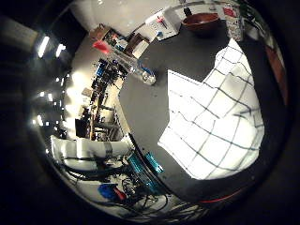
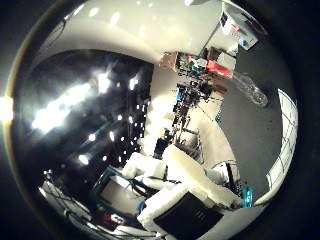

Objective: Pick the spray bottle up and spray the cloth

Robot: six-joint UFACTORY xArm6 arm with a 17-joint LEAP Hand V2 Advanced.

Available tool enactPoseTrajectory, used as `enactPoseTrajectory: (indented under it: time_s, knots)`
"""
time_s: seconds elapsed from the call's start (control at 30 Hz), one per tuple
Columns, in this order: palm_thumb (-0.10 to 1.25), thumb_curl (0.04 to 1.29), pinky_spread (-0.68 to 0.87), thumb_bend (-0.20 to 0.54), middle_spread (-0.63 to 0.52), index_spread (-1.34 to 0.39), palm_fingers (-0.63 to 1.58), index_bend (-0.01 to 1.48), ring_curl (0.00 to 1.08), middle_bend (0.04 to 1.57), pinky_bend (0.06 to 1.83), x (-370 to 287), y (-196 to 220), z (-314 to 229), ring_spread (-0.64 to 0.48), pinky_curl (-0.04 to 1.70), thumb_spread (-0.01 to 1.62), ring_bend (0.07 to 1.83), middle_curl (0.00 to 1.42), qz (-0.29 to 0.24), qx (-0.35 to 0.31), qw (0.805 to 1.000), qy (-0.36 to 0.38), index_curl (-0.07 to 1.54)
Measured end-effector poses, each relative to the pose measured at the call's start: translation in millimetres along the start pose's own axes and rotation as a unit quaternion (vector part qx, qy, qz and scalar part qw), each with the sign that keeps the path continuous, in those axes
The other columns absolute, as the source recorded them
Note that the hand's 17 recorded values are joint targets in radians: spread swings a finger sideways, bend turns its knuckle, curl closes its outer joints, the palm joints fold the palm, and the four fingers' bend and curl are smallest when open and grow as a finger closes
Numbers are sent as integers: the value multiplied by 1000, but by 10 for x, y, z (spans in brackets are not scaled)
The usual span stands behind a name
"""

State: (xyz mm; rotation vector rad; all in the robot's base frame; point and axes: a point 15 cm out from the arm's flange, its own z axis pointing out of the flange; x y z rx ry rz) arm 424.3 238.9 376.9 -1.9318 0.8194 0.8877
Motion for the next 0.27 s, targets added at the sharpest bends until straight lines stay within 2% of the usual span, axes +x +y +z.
enactPoseTrajectory:
  time_s: [0.27]
  knots:
    - [563,294,398,-20,49,-301,143,165,246,190,403,79,403,-363,111,288,1141,310,325,20,-11,999,22,295]
